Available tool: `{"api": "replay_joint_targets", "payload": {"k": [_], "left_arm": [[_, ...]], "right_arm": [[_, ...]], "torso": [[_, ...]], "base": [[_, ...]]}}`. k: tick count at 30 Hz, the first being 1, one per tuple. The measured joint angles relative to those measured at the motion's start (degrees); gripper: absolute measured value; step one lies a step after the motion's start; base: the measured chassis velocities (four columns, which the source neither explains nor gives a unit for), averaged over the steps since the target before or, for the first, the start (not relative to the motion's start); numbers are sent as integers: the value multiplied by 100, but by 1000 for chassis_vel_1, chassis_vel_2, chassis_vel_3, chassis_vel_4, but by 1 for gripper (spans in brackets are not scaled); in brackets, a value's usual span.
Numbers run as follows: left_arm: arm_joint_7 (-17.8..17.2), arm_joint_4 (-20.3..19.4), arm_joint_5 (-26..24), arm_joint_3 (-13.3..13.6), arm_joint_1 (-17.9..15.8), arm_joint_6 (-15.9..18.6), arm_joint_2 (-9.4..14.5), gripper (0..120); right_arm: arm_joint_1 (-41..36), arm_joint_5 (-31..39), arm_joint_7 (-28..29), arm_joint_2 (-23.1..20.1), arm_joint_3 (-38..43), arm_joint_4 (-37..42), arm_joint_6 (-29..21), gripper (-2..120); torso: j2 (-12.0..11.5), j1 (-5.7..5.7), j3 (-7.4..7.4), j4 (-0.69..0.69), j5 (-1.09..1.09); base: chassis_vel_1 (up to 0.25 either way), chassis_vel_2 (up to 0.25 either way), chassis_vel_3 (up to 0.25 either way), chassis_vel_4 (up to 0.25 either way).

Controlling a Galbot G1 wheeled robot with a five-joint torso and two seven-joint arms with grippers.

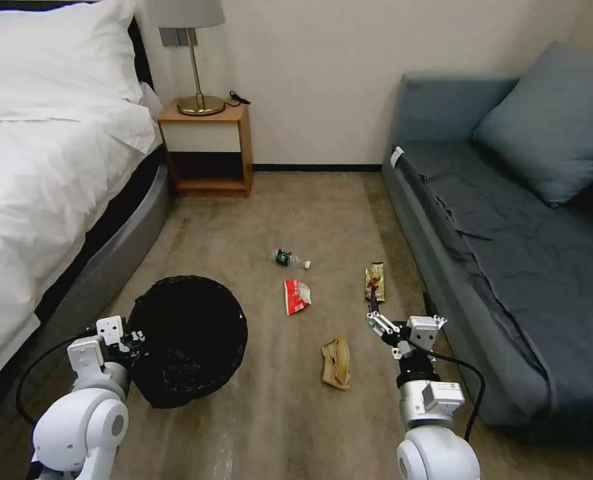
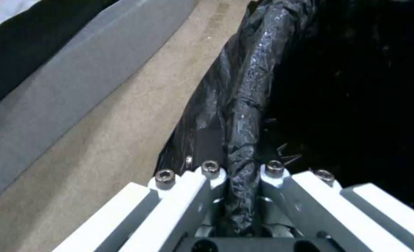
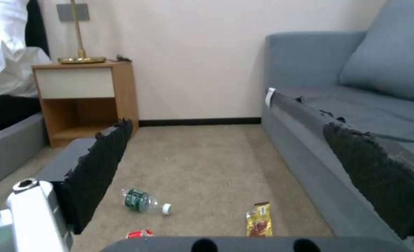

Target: Pick up the trash bin, then pick up the garbage on the floor and place it into the trash bin.

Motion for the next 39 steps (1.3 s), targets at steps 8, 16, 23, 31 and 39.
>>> {"api": "replay_joint_targets", "payload": {"k": [8, 16, 23, 31, 39], "left_arm": [[26, 158, -17, 57, -115, -3, 49, 2], [54, 306, -7, -12, -124, -56, 4, 2], [56, 339, 68, -45, -93, -77, -112, 2], [59, 334, 120, -71, -66, -83, -168, 2], [59, 320, 150, -127, -20, -128, -204, 2]], "right_arm": [[323, 621, 383, -354, -389, -209, -988, 100], [1178, 2467, 1256, -864, -1426, -1501, -2627, 100], [1815, 2610, 1383, -954, -1899, -2734, -2696, 100], [2408, 2369, 1339, -967, -2078, -3905, -2278, 100], [2620, 2170, 1292, -864, -2128, -4580, -1993, 95]], "torso": [[0, -1, -1, -1, -1], [0, 0, -1, 0, 0], [0, 0, -1, 0, 0], [0, 0, -1, 0, 0], [0, 0, -1, 0, -1]], "base": [[-18, 21, 26, -14], [0, 0, 0, 0], [0, 0, 0, 0], [0, 0, 0, 0], [0, 0, 0, 0]]}}
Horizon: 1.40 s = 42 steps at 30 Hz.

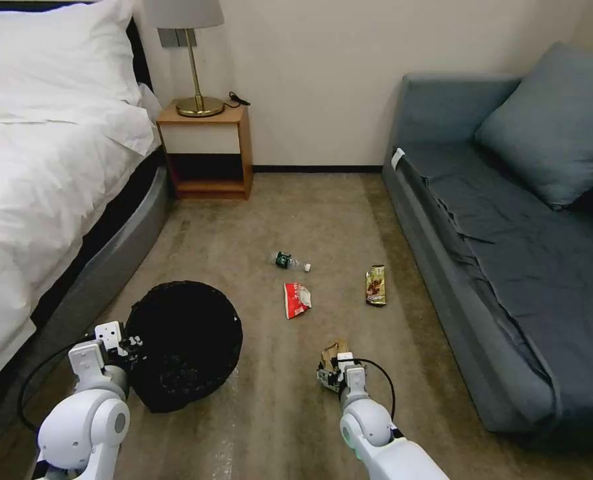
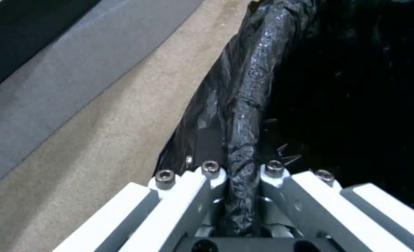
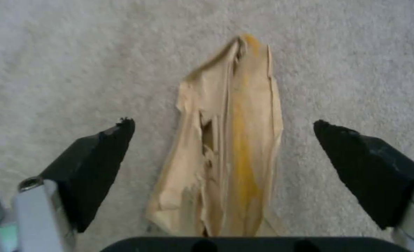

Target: Pick up the trash bin, then pick up the garbage on the floor and place it into the trash bin.

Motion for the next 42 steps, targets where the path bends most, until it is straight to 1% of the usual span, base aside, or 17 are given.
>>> {"api": "replay_joint_targets", "payload": {"k": [3, 4, 8, 9, 13, 14, 18, 19, 22, 23, 26, 32, 36, 38, 40, 41, 42], "left_arm": [[0, -26, 3, -22, 24, -7, -2, 2], [0, -26, 3, -22, 24, -7, -2, 2], [0, -36, 4, -61, 43, -34, 18, 2], [0, -36, 4, -61, 43, -34, 18, 2], [4, -34, 5, -66, 47, -45, 26, 2], [4, -34, 5, -66, 47, -45, 26, 2], [6, -9, 8, -56, 42, -52, 30, 2], [6, -9, 8, -56, 42, -52, 30, 2], [10, 19, 27, -37, 34, -62, 27, 2], [10, 19, 27, -37, 34, -62, 27, 2], [17, 38, 43, -11, 28, -65, 12, 2], [21, 43, 47, -1, 21, -65, 9, 2], [23, 50, 49, 10, 22, -66, 8, 2], [23, 75, 53, 32, 22, -66, 5, 2], [24, 114, 69, 76, 22, -67, -4, 2], [24, 114, 69, 76, 22, -67, -4, 2], [24, 124, 72, 92, 22, -67, -9, 2]], "right_arm": [[80, -182, -45, 73, -17, -333, 161, 85], [80, -182, -45, 73, -17, -333, 161, 85], [195, -380, -84, 163, -7, -750, 372, 63], [195, -380, -84, 163, -7, -750, 372, 63], [251, -449, -118, 167, 4, -993, 491, 46], [251, -449, -118, 167, 4, -993, 491, 46], [264, -468, -140, 169, 42, -1082, 575, 26], [264, -468, -140, 169, 42, -1082, 575, 26], [233, -472, -141, 158, 45, -1029, 607, 13], [233, -472, -141, 158, 45, -1029, 607, 13], [183, -457, -140, 115, 18, -889, 623, 0], [95, -363, -144, 18, -24, -607, 632, 0], [-31, -196, -143, -125, -62, -124, 636, 0], [-135, 2, -141, -247, -102, 330, 626, 0], [-270, 337, -136, -448, -178, 1057, 563, 0], [-270, 337, -136, -448, -178, 1057, 563, 0], [-307, 478, -136, -525, -218, 1374, 534, 0]], "torso": [[0, 0, 0, 0, 0], [0, 0, 0, 0, 0], [0, 0, 0, 0, 0], [0, 0, 0, 0, 0], [0, 0, 0, 0, 0], [0, 0, 0, 0, 0], [0, 0, 0, 1, 0], [0, 0, 0, 1, 0], [0, 0, 0, 0, 0], [0, 0, 0, 0, 0], [0, 0, 0, 0, 0], [0, 0, 0, 0, 0], [0, 0, 0, 0, 0], [0, 0, 0, 0, 1], [0, 0, 0, 0, 0], [0, 0, 0, 0, 0], [0, 0, 0, -1, 0]], "base": [[0, 0, 0, 0], [0, 0, 0, 0], [0, 0, 0, 0], [0, 0, 0, 0], [0, 0, 0, 0], [0, 0, 0, 0], [0, 0, 0, 0], [0, 0, 0, 0], [0, 0, 0, 0], [0, 0, 0, 0], [0, 0, 0, 0], [0, 0, 0, 0], [0, 0, 0, 0], [0, 0, 0, 0], [0, 0, 0, 0], [0, 0, 0, 0], [0, 0, 0, 0]]}}
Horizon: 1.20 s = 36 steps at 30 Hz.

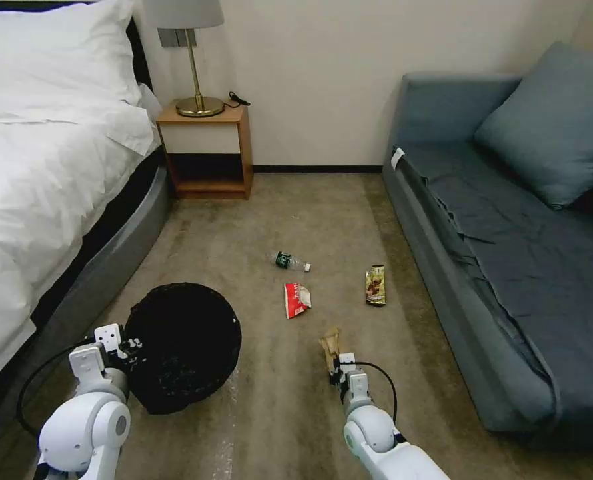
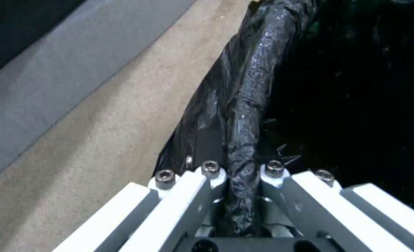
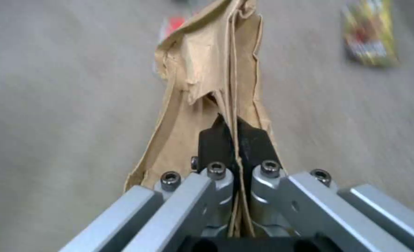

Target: Pick up the trash bin, then pick up the garbage on the floor and place it into the trash bin.

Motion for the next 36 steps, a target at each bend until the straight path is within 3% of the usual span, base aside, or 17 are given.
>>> {"api": "replay_joint_targets", "payload": {"k": [3, 11, 18, 26, 30, 32, 36], "left_arm": [[0, 36, 2, 84, -4, 0, -18, 2], [0, 35, -1, 193, -1, 15, -74, 2], [-1, -49, -14, 238, 25, 29, -154, 2], [0, -198, -16, 245, 70, 66, -233, 2], [-1, -221, -16, 231, 81, 68, -239, 2], [-2, -227, -16, 223, 83, 69, -240, 2], [-3, -232, -18, 223, 83, 72, -244, 2]], "right_arm": [[-35, 593, -49, -334, -318, 1417, -8, 0], [517, 1533, -4, -505, -1394, 2479, 193, 0], [1266, 1988, 297, -75, -2734, 1985, 399, 0], [1708, 1746, 625, 173, -3445, 1093, 440, 0], [1754, 1665, 682, 182, -3473, 974, 411, 7], [1764, 1604, 691, 170, -3461, 965, 397, 20], [1737, 1564, 692, 161, -3399, 1026, 379, 33]], "torso": [[0, 0, 0, 1, -1], [0, 0, 0, 2, -1], [0, 0, 0, 2, 0], [0, 0, 0, 2, -1], [0, 0, 0, 1, -1], [0, 0, 0, 1, 0], [0, 0, 0, 1, 0]], "base": [[0, 0, 0, 0], [0, 0, 0, 0], [0, 0, 0, 0], [0, 0, 0, 0], [0, 0, 0, 0], [0, 0, 0, 0], [0, 0, 0, 0]]}}
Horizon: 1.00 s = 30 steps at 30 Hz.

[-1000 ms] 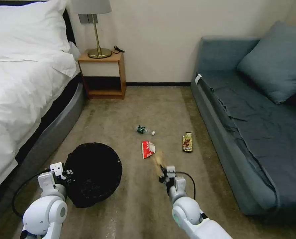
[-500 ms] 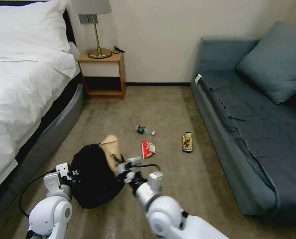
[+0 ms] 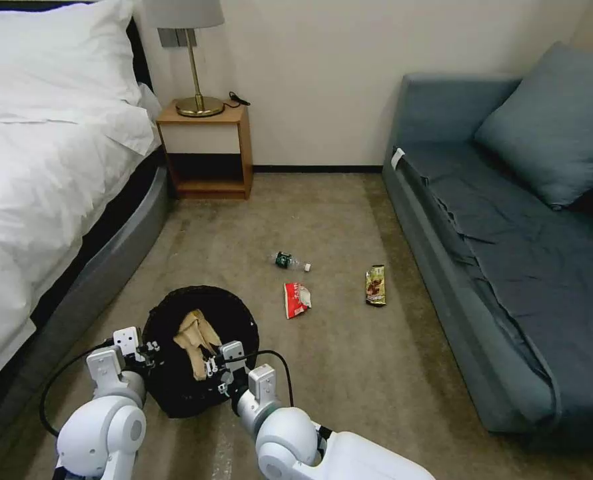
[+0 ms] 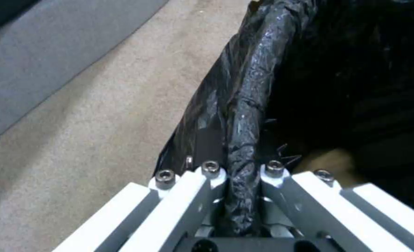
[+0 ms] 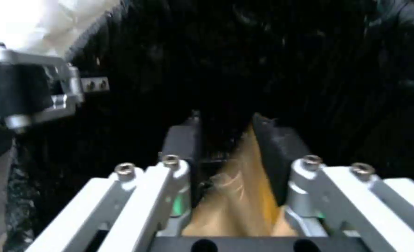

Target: Pick up the trash bin, then pick up the garbage on the floor and place it into the trash bin.

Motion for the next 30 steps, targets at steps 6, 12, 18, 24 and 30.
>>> {"api": "replay_joint_targets", "payload": {"k": [6, 12, 18, 24, 30], "left_arm": [[-1, -3, -9, 0, 3, 2, 6, 2], [2, -5, -27, -16, 5, 2, 28, 2], [23, 23, -39, -28, -13, -14, 58, 2], [37, 98, -44, -42, -59, -41, 65, 2], [58, 127, -49, -122, -109, -80, 38, 2]], "right_arm": [[-84, -136, -5, -18, 468, 357, -7, 56], [-287, -484, -193, -227, 1521, 921, 73, 74], [-1022, -1150, -675, -675, 3051, 1663, 449, 95], [-2237, -2289, -574, -801, 4312, 2308, 622, 100], [-3467, -3547, -77, -303, 4690, 2794, 593, 100]], "torso": [[0, 0, 0, 1, 1], [0, 0, 0, 0, 1], [0, 0, 0, 1, 3], [0, 0, 0, -2, 0], [0, 0, 0, -1, 1]], "base": [[0, 0, 0, 0], [0, 0, 0, 0], [0, 0, 0, 0], [0, 0, 0, 0], [0, 0, 0, 0]]}}
